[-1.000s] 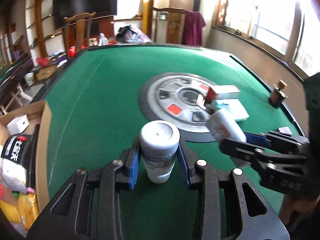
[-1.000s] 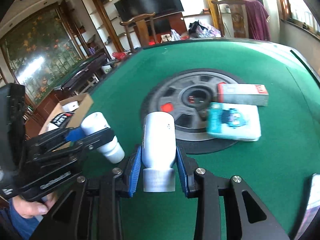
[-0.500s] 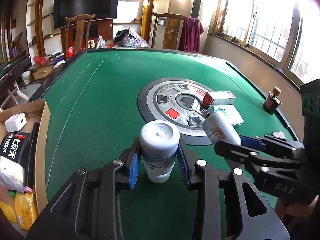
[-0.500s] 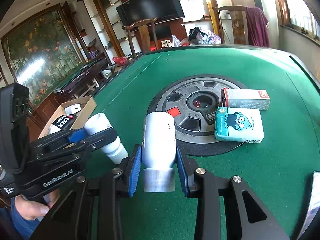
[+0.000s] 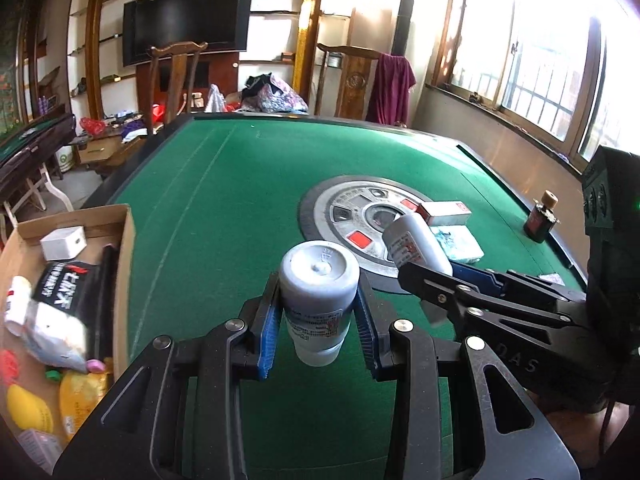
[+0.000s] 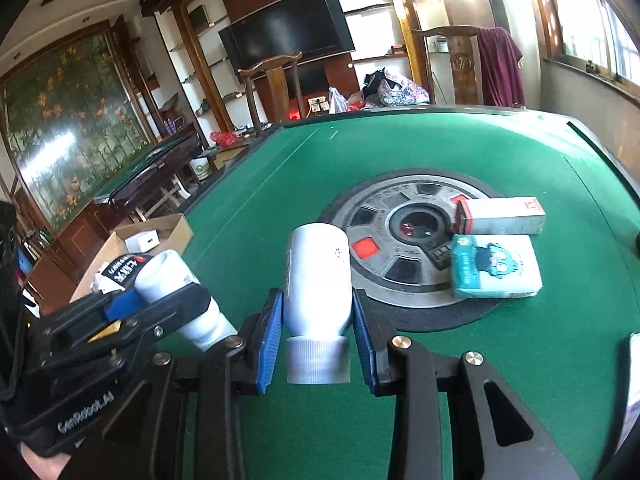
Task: Organize objects
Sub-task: 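Carry both white bottles over the cardboard tray, then lower both bottles into the tray and open both grippers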
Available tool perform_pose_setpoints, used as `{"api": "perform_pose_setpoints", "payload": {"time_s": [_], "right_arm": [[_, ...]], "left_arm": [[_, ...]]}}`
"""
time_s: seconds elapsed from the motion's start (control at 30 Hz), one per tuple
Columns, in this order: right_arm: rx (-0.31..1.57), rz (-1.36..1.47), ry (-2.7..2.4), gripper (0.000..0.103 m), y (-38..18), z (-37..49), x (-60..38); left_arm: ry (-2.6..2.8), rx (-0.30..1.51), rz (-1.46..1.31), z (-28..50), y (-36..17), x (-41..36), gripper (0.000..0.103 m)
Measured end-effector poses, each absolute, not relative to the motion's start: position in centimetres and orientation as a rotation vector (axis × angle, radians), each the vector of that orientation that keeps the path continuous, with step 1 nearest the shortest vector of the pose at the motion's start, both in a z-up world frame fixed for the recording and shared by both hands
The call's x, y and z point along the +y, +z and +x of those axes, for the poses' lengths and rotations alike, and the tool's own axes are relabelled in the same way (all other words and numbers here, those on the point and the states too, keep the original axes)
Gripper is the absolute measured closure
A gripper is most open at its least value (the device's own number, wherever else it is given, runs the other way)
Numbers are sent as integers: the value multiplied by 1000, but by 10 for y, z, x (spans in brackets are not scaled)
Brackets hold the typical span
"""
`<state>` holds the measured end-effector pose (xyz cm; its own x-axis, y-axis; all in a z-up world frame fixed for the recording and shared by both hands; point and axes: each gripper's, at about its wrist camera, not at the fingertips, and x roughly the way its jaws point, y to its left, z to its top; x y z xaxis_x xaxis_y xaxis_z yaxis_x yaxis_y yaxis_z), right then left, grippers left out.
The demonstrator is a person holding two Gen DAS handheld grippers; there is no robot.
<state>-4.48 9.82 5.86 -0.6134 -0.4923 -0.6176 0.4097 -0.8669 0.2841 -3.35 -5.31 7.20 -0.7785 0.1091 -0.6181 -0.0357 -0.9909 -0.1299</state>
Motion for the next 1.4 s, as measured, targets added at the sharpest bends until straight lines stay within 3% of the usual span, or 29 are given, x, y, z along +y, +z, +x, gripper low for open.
{"api": "perform_pose_setpoints", "payload": {"time_s": [0.87,1.4], "right_arm": [[-96,897,-2179,69,66,2,9],[116,880,-2020,69,52,52,-105]], "left_arm": [[3094,-438,-944,17,115,-173,69],[3151,-599,-1068,46,82,-256,69]]}}
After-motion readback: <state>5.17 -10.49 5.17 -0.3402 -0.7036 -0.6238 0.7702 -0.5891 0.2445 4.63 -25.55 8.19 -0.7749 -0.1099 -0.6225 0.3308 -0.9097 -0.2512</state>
